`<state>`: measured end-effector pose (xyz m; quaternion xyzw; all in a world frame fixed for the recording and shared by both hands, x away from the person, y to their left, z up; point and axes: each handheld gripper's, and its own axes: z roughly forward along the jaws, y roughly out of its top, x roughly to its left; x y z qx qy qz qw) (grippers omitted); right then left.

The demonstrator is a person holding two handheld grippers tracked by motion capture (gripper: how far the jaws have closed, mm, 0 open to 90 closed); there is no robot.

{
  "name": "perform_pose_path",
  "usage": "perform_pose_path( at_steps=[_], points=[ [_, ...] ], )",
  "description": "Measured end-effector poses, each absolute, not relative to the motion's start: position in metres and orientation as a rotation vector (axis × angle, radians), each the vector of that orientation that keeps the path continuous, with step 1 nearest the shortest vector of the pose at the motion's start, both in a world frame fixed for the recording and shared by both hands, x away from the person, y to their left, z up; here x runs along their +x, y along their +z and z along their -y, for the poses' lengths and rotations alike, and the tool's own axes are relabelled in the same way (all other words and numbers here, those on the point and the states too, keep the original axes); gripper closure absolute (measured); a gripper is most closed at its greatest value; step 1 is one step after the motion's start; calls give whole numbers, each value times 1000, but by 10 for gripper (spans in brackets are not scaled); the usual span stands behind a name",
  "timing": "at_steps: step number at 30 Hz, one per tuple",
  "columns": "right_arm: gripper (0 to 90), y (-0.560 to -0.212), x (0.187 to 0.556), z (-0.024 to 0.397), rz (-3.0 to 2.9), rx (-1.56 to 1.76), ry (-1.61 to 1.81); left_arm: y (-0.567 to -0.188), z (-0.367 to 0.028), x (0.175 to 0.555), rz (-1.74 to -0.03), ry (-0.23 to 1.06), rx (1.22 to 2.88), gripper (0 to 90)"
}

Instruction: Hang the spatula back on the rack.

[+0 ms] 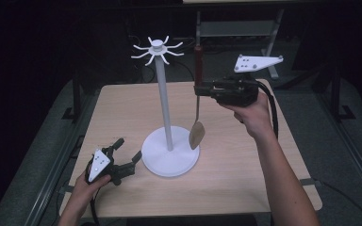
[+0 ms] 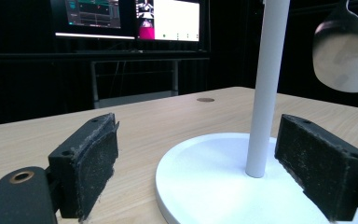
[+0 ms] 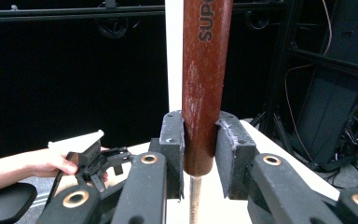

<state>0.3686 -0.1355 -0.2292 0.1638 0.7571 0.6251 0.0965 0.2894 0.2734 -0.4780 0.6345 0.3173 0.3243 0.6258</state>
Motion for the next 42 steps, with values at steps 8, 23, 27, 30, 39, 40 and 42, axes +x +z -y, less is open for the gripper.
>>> perform_pose_path(
  at_steps=[8, 23, 27, 30, 39, 40, 42],
  points=[
    [734, -224, 371, 121, -2252, 442, 1858, -478, -273, 289, -727, 743, 1454, 126],
    [733, -223, 376, 100, -2274, 421, 1830, -478, -273, 290, -724, 741, 1454, 126],
    [732, -224, 378, 94, -2284, 429, 1809, -478, -274, 289, -725, 740, 1455, 126],
    [732, -224, 379, 92, -2283, 427, 1798, -478, -274, 289, -724, 740, 1456, 126],
    [690, -225, 377, 94, -2255, 419, 1799, -478, -273, 290, -721, 741, 1452, 126],
    [680, -224, 376, 95, -2255, 419, 1802, -478, -273, 290, -721, 742, 1453, 126],
    [657, -224, 375, 97, -2262, 420, 1803, -478, -273, 290, -721, 741, 1453, 126]
  ],
)
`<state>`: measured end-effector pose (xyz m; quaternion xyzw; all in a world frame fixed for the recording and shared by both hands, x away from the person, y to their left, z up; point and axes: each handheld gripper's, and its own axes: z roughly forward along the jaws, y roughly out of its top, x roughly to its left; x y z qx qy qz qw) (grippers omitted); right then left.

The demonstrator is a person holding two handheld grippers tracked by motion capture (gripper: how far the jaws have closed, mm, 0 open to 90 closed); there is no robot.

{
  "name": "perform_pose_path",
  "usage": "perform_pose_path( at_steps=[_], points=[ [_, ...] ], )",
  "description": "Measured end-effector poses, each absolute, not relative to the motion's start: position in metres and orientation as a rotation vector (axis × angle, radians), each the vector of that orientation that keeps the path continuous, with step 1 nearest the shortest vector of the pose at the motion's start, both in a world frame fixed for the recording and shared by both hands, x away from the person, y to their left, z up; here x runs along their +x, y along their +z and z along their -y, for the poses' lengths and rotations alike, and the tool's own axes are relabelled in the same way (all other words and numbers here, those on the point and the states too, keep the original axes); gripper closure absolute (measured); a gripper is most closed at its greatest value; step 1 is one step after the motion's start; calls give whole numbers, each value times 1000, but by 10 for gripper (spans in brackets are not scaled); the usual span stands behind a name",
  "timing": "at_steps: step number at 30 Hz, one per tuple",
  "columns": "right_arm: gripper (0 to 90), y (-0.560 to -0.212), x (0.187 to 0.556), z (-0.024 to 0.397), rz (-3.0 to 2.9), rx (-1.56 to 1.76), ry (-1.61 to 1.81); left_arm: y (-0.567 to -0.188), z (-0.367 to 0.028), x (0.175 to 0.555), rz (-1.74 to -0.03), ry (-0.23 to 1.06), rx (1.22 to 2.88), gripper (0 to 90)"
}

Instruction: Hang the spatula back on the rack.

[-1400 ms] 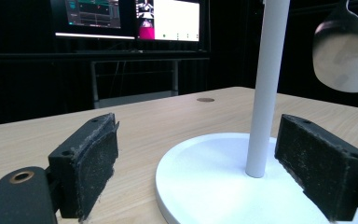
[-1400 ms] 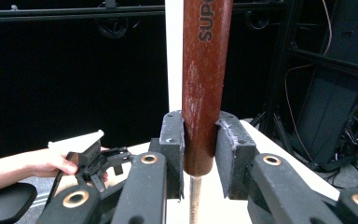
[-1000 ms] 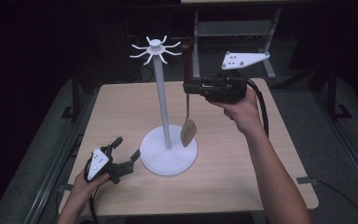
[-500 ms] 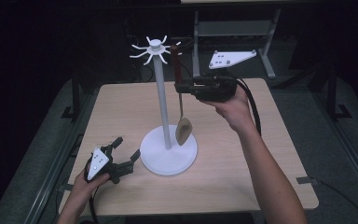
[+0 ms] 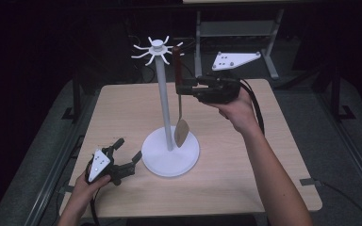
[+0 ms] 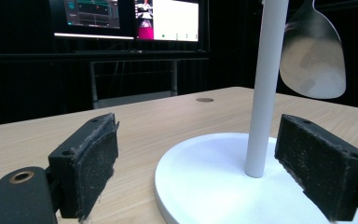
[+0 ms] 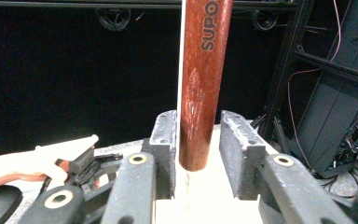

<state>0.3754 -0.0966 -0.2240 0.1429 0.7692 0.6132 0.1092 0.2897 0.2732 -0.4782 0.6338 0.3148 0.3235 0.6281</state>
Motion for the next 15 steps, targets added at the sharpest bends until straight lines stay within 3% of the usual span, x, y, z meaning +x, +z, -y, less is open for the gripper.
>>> perform_pose_path(
  at_steps=[15],
  points=[
    [539, -244, 371, 124, -2310, 504, 1750, -478, -273, 290, -721, 742, 1451, 126]
  ],
)
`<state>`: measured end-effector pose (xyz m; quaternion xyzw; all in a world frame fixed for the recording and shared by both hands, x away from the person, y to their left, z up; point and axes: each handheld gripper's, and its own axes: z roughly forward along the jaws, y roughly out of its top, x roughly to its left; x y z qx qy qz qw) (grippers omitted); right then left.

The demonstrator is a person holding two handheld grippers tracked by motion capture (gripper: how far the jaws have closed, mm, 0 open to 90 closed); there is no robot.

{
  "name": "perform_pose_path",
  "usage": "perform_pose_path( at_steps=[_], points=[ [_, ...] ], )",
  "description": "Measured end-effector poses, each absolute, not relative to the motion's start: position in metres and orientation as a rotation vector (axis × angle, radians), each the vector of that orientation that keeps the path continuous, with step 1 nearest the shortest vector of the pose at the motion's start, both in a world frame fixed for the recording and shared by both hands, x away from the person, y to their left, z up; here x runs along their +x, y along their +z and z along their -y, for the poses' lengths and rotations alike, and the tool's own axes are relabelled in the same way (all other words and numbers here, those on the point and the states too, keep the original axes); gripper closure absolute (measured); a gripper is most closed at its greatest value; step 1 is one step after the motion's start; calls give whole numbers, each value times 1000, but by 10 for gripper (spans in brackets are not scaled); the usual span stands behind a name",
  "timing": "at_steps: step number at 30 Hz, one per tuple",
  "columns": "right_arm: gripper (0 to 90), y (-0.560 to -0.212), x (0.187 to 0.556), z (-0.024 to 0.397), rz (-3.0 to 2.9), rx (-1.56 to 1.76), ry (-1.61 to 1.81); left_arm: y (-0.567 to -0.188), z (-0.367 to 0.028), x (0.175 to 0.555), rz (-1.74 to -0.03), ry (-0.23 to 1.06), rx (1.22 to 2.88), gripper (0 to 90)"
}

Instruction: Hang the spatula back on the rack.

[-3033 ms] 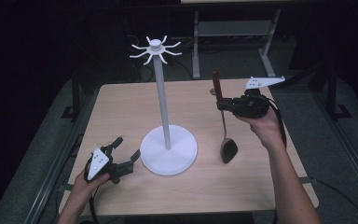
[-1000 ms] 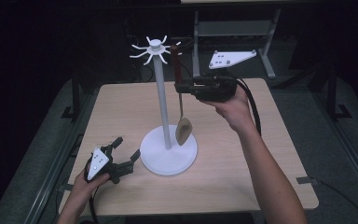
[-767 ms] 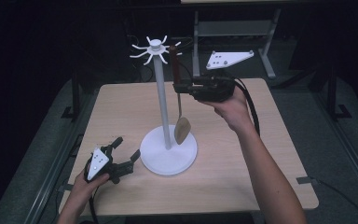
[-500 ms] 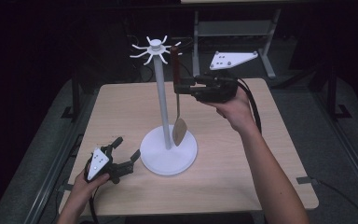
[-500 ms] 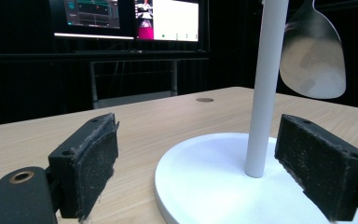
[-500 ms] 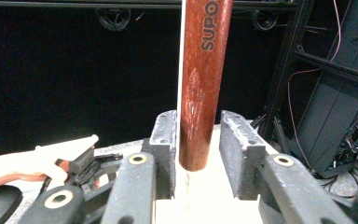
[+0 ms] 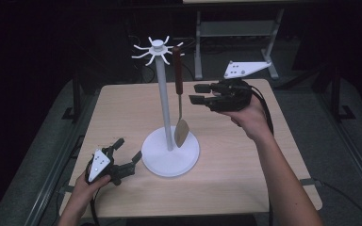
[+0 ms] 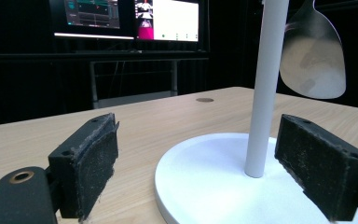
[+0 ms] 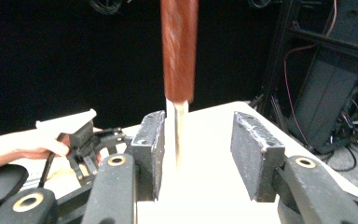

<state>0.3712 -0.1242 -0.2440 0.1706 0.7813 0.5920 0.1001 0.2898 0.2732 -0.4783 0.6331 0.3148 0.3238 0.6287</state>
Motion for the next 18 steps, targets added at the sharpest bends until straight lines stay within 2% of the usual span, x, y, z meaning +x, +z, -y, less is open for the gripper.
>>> perform_pose_path(
  at_steps=[7, 18],
  points=[
    [516, -260, 372, 142, -2325, 581, 1698, -478, -273, 290, -721, 742, 1449, 126],
    [427, -289, 370, 163, -2340, 700, 1634, -478, -273, 290, -721, 742, 1449, 126]
  ],
)
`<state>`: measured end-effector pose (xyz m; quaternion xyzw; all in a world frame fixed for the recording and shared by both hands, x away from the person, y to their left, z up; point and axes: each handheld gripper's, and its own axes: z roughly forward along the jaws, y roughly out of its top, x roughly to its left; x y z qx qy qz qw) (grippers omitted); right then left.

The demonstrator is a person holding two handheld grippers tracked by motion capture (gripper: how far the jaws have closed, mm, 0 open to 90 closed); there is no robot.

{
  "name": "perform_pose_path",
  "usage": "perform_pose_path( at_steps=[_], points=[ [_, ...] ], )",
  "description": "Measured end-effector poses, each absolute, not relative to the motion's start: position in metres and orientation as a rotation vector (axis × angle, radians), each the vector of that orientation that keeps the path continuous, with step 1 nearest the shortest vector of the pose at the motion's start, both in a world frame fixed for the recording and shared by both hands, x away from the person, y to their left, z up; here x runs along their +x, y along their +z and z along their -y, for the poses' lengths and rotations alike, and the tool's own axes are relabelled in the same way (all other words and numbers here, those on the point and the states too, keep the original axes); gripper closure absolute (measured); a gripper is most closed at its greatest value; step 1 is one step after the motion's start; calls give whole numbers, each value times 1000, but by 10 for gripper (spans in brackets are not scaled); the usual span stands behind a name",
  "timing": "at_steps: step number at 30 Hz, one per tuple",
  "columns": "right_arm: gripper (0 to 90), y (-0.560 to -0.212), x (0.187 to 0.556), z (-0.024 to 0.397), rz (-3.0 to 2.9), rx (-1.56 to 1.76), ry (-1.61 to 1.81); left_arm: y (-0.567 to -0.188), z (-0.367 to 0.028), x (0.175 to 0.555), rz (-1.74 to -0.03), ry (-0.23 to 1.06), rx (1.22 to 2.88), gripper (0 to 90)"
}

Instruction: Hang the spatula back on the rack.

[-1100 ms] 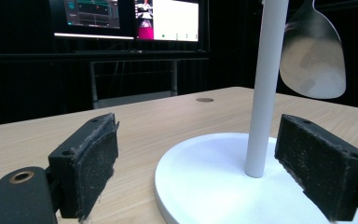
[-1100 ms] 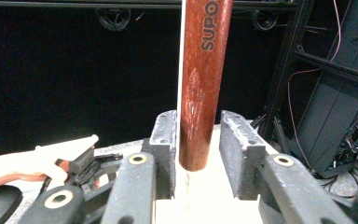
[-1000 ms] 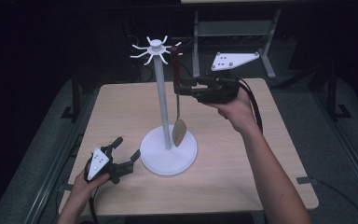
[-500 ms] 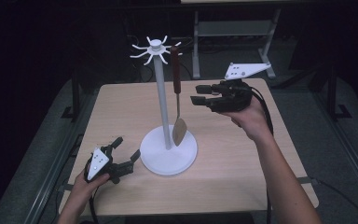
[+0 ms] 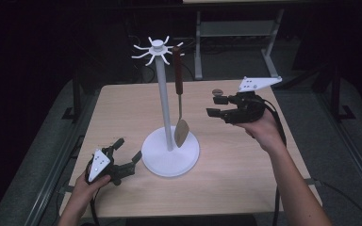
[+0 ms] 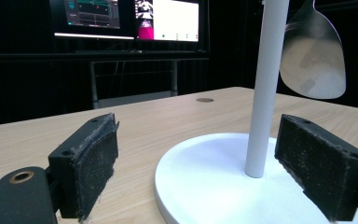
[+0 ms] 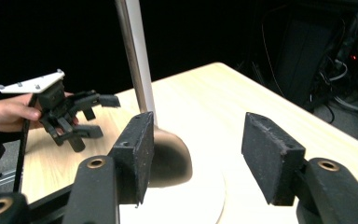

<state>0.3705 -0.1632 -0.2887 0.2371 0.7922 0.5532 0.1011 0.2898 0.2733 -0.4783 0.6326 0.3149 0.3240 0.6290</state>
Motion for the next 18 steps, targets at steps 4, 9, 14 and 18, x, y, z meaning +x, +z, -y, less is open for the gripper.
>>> perform_pose_path(
  at_steps=[4, 9, 14, 18],
  points=[
    [399, -299, 369, 171, -2345, 739, 1604, -478, -273, 290, -722, 742, 1449, 126],
    [375, -314, 367, 182, -2351, 779, 1562, -478, -273, 289, -725, 739, 1450, 126],
    [360, -325, 366, 190, -2353, 822, 1543, -478, -274, 290, -721, 744, 1453, 126],
    [346, -335, 365, 196, -2358, 855, 1518, -478, -274, 290, -721, 746, 1452, 126]
  ],
)
